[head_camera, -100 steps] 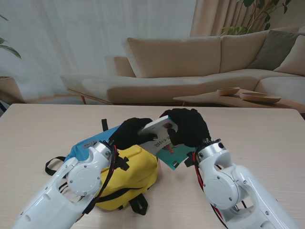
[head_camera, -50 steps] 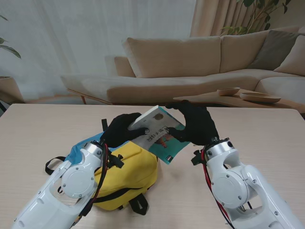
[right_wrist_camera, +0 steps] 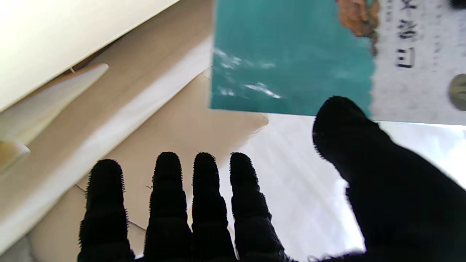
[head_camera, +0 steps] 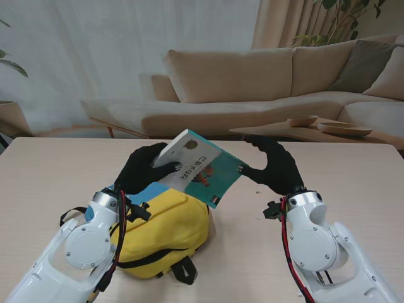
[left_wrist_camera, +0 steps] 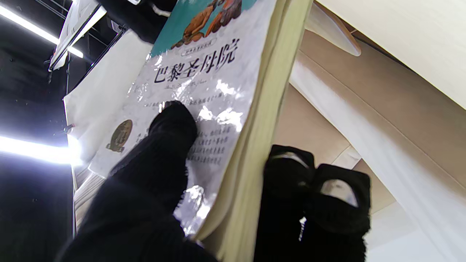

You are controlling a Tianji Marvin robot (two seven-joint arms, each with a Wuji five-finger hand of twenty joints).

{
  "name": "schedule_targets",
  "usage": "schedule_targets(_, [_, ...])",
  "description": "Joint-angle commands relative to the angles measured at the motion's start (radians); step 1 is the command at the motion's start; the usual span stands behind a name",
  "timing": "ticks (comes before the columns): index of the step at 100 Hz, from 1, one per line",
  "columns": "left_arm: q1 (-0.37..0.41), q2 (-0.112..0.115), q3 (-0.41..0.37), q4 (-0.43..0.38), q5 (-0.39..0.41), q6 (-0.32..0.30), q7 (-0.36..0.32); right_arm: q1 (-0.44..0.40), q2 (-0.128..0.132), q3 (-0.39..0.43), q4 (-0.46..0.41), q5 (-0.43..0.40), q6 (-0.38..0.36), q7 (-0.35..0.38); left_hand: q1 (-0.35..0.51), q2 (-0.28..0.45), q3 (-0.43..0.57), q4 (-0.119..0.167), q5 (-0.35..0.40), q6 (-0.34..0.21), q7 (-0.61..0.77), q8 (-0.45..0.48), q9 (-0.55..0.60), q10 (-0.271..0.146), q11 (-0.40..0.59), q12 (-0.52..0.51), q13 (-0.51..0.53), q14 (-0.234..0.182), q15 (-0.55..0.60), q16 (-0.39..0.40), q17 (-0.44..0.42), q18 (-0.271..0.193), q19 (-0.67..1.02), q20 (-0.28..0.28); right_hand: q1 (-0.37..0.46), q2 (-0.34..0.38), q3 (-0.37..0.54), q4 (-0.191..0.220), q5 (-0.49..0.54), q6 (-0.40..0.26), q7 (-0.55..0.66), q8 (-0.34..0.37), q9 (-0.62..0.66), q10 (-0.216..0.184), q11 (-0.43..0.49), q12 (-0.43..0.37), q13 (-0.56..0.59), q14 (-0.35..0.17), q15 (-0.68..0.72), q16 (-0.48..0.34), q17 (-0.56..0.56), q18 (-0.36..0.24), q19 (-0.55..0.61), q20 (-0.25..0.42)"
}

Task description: Pack books into the school bag then zip close the school bag

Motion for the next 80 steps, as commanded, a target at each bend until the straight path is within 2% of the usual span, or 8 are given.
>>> schedule_targets(1, [0.008, -0.008, -0.008, -0.026, -0.012, -0.002, -0.01, -0.019, -0.016, -0.003, 0.032, -0.002, 0.009, -0.001, 0.166, 0.17, 0.49, 0.061, 0.183, -0.199, 0.674, 0.19, 0.097, -0.083, 0.142, 0.037, 0.037, -0.002, 0.061, 0.02, 0.016, 0.012, 0.096, 0.0, -0.024, 0.002, -0.028, -0.013, -0.03, 0.001, 0.006, -0.002, -0.038, 0.015, 0.005, -0.005, -0.062, -0.013, -0.005, -0.004, -0.013, -0.03, -0.005, -0.017])
schedule_targets(30, [-0.002, -0.014, -0.007, -0.03, -0.061, -0.002, -0.005, -0.029, -0.04, -0.028, 0.095, 0.187, -0.016, -0.031, 0.168, 0.169, 0.488, 0.06, 0.183, -0.199, 0.674, 0.19, 0.095, -0.082, 0.141, 0.037, 0.034, 0.001, 0.059, 0.022, 0.012, 0.013, 0.092, 0.005, -0.044, -0.003, -0.06, -0.026, -0.046, 0.02, 0.017, 0.001, -0.062, 0.017, 0.02, -0.003, -0.08, -0.016, 0.012, 0.004, -0.005, -0.068, 0.03, -0.001])
schedule_targets(39, [-0.007, -0.015, -0.002, -0.033, -0.094, 0.009, -0.014, -0.033, -0.053, -0.047, 0.114, 0.279, -0.062, -0.055, 0.168, 0.171, 0.487, 0.06, 0.183, -0.199, 0.674, 0.19, 0.095, -0.082, 0.141, 0.037, 0.034, 0.001, 0.059, 0.022, 0.013, 0.013, 0.092, 0.006, -0.032, -0.02, -0.05, -0.028, -0.052, 0.028, 0.023, 0.003, -0.075, 0.017, 0.029, -0.001, -0.089, -0.016, 0.018, 0.007, 0.001, -0.089, 0.04, 0.005])
schedule_targets(56, [-0.021, -0.019, 0.009, -0.03, -0.152, 0.022, -0.025, -0.023, -0.074, -0.094, 0.162, 0.392, -0.16, -0.103, 0.169, 0.17, 0.486, 0.06, 0.183, -0.201, 0.673, 0.19, 0.094, -0.083, 0.14, 0.037, 0.033, 0.001, 0.058, 0.023, 0.009, 0.014, 0.09, 0.008, -0.03, -0.037, -0.009, -0.038, -0.057, 0.024, 0.051, 0.009, -0.076, 0.01, 0.05, 0.003, -0.079, -0.023, 0.037, 0.015, 0.039, -0.122, 0.073, 0.025])
schedule_targets(80, [-0.035, -0.021, 0.023, -0.03, -0.219, 0.043, -0.046, -0.007, -0.103, -0.148, 0.185, 0.55, -0.242, -0.155, 0.17, 0.171, 0.484, 0.059, 0.183, -0.2, 0.672, 0.191, 0.093, -0.083, 0.138, 0.038, 0.031, 0.002, 0.057, 0.024, 0.007, 0.014, 0.087, 0.012, -0.007, -0.065, 0.057, -0.05, -0.022, 0.011, 0.107, 0.011, -0.027, 0.006, 0.075, 0.011, -0.021, -0.022, 0.078, 0.034, 0.11, -0.153, 0.115, 0.054])
